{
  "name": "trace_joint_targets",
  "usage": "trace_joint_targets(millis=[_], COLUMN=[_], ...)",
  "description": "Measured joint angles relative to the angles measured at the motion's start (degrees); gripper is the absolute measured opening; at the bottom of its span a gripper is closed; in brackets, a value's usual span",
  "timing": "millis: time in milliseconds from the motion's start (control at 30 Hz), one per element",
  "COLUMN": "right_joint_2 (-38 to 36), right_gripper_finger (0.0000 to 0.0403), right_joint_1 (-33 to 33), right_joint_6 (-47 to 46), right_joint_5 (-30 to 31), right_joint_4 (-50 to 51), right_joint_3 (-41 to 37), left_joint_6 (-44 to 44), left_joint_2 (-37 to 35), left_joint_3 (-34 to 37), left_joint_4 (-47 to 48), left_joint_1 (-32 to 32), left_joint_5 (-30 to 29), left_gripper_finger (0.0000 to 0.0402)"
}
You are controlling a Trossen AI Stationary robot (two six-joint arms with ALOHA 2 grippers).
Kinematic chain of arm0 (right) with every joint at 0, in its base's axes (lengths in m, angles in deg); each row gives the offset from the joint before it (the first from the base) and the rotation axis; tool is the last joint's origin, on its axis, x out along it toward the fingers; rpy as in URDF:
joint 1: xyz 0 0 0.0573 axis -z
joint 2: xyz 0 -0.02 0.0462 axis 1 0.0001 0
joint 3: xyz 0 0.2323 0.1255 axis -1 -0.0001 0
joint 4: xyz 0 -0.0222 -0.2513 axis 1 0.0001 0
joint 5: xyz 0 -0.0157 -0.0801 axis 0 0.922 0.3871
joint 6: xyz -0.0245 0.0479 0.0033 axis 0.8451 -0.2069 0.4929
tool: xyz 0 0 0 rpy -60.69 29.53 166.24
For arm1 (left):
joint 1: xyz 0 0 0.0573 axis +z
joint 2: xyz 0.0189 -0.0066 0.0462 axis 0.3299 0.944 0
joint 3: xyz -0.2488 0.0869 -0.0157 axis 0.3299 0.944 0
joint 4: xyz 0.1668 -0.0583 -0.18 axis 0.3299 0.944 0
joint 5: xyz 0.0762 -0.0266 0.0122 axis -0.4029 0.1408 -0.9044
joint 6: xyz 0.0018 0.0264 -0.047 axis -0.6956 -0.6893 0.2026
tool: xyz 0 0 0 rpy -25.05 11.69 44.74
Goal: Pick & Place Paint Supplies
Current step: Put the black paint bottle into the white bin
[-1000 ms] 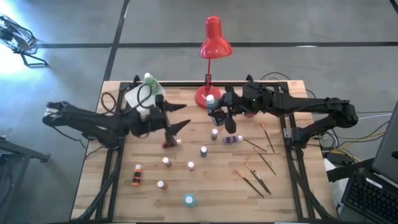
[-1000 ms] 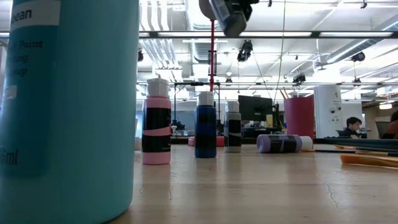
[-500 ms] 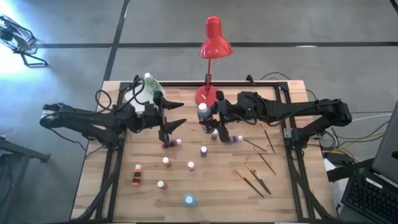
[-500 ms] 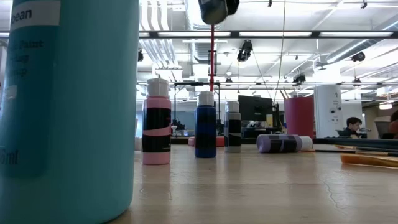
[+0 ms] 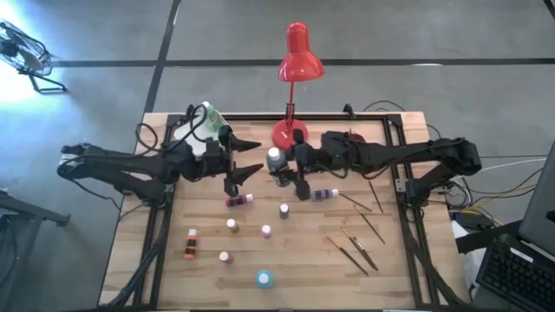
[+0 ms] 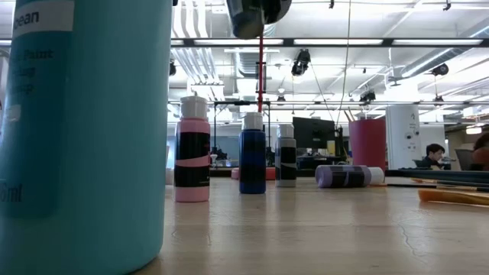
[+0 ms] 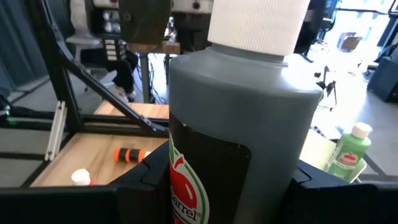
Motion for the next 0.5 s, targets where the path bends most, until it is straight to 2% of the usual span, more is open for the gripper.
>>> trace_joint_targets(millis=[200, 500], right_joint_2=[2.8, 6.6], right_gripper_finger=[0.015, 0.015], right_joint_1=[-1.2, -2.2], right_joint_6=[3.1, 6.0], right_joint_5=[-0.4, -0.3], right_joint_4=[-0.1, 0.3], right_joint_3=[2.6, 7.1], left_joint_6=[1.6, 5.1], left_joint_2=[1.2, 2.2], left_joint_3=[-2.1, -3.2], left_joint_4=[2.8, 3.0], left_joint_1=[0.2, 0.5], left_joint_5=[0.0, 3.2], left_gripper_finger=[0.029, 0.029])
